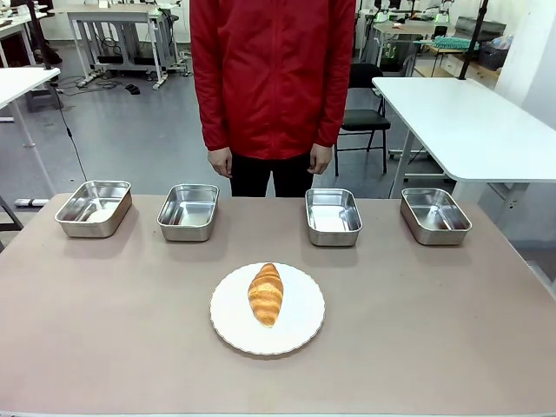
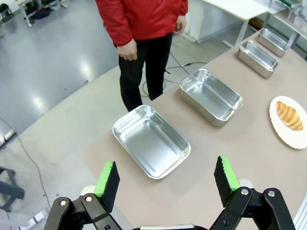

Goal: Place the bread in the container.
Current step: Place the Butter Roll into the Airtight Container indicated by the human.

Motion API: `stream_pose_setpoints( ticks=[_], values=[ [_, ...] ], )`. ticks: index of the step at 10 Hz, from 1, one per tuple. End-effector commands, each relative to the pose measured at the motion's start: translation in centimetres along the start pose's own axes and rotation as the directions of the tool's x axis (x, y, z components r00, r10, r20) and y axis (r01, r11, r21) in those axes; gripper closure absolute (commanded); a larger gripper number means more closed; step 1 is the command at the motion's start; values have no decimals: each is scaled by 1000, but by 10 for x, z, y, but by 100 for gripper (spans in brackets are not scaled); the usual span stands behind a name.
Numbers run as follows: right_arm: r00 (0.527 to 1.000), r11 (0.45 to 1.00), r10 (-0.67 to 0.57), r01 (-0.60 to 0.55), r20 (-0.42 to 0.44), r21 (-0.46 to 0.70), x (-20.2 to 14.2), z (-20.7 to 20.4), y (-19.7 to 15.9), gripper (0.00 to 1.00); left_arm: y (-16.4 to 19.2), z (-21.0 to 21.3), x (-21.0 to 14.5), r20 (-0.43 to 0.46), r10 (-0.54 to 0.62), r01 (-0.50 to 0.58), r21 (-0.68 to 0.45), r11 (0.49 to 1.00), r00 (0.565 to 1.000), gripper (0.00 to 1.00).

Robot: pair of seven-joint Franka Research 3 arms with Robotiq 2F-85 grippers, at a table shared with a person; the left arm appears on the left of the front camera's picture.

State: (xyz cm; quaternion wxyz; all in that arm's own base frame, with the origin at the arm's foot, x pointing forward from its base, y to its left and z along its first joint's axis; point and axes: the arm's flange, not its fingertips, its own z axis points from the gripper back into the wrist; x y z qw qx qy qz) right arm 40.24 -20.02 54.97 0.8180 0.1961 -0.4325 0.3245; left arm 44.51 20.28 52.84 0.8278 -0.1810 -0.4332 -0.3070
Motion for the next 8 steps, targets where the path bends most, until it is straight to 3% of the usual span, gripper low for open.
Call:
stream_pose_setpoints(
  ticks=[1,6,7,8],
  values=[
    [999,1000,20,-20,25,0,-3,-7,4,0,-9,-2,1,-23,26,-26,4,1000,999,0],
    [1000,1000,8,-8,22,6,-3,-11,3,0,-10,-4,0,-48,43,-42,18,999,998,0],
    [1000,999,-3,3,-6,-34,-1,-12,1,0,-10,-6,1,-87,32,-29,36,999,996,0],
    [1000,1000,3,-3,-13,18,0,-11,4,0,-11,-11,3,-126,-20,22,14,1000,992,0]
  ],
)
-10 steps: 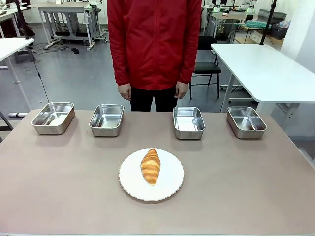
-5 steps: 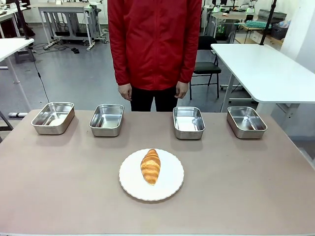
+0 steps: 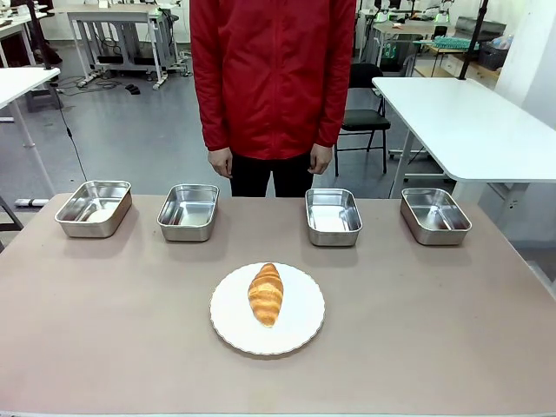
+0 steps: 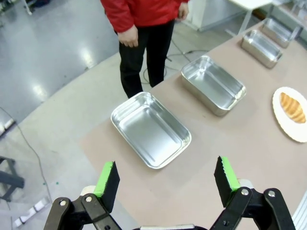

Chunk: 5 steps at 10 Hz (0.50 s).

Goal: Place the bread in the container.
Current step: Place the Butter Roll into the Airtight Container indicated by the human.

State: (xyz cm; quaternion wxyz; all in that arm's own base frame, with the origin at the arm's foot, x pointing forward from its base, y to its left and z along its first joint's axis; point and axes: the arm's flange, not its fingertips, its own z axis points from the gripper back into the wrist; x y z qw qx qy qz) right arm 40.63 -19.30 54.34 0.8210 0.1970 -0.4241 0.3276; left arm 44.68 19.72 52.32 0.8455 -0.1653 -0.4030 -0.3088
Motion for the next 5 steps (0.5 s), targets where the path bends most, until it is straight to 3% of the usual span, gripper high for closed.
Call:
stream_pose_setpoints(
  ticks=[1,5],
  values=[
    [1000,1000,4,-4,4,10,1,-1,2,0,1,3,-1,31,22,-22,0,1000,999,0],
    [1000,1000,4,-4,4,10,1,-1,2,0,1,3,-1,31,22,-22,0,1000,999,0]
  ],
)
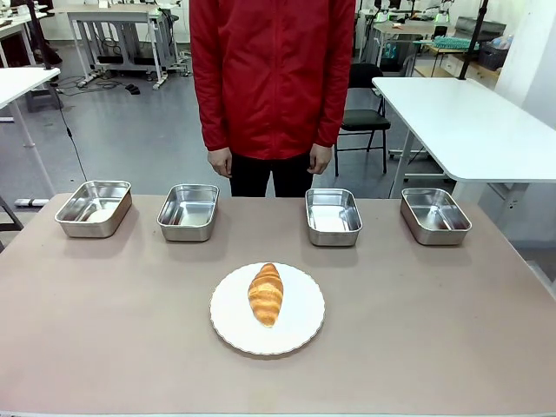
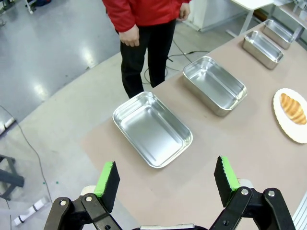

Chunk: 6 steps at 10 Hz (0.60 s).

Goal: Place the bread in the container.
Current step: Place the Butter Roll into the Airtight Container indicated by the human.

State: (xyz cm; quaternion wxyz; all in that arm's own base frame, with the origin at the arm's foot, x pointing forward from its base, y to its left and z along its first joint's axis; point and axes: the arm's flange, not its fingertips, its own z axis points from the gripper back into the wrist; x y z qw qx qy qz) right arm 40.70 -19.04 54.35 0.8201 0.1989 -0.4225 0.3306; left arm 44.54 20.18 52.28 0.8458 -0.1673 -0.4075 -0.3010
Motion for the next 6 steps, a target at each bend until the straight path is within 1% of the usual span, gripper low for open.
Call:
stream_pose_setpoints(
  ticks=[1,6],
  values=[
    [1000,1000,1,-1,6,2,0,1,0,0,-1,0,2,20,9,-9,-6,1000,1000,0],
    [1000,1000,1,-1,6,2,0,1,0,0,-1,0,2,20,9,-9,-6,1000,1000,0]
  ],
)
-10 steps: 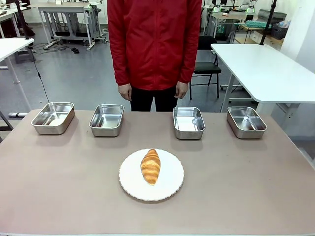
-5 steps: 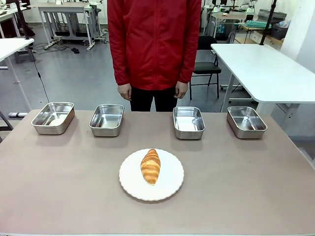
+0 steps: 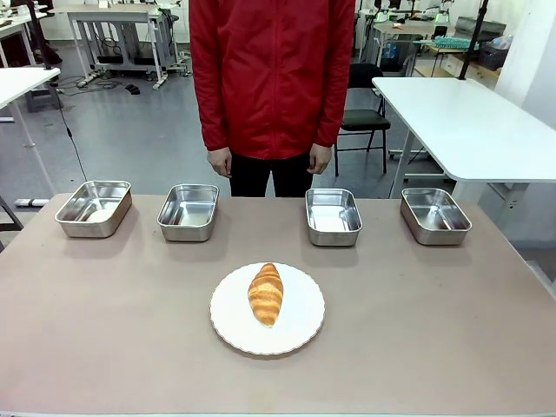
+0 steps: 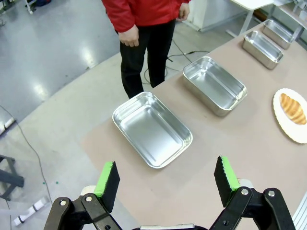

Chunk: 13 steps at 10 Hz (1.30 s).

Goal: Place the bread in the container.
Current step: Place the Butter Roll into the Airtight Container indicated by the human.

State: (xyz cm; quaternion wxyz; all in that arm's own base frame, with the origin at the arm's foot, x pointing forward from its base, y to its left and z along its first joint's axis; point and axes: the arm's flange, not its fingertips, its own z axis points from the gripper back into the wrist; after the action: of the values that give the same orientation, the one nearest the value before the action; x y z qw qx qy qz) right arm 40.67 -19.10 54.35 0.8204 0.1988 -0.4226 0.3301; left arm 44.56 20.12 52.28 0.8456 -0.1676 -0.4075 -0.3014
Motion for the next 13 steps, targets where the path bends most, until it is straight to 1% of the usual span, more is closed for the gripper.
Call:
stream_pose_setpoints(
  ticks=[1,13],
  values=[
    [1000,1000,1,-1,6,3,0,1,0,0,-1,0,1,20,9,-9,-5,1000,1000,0],
    [1000,1000,1,-1,6,3,0,1,0,0,-1,0,1,20,9,-9,-5,1000,1000,0]
  ],
)
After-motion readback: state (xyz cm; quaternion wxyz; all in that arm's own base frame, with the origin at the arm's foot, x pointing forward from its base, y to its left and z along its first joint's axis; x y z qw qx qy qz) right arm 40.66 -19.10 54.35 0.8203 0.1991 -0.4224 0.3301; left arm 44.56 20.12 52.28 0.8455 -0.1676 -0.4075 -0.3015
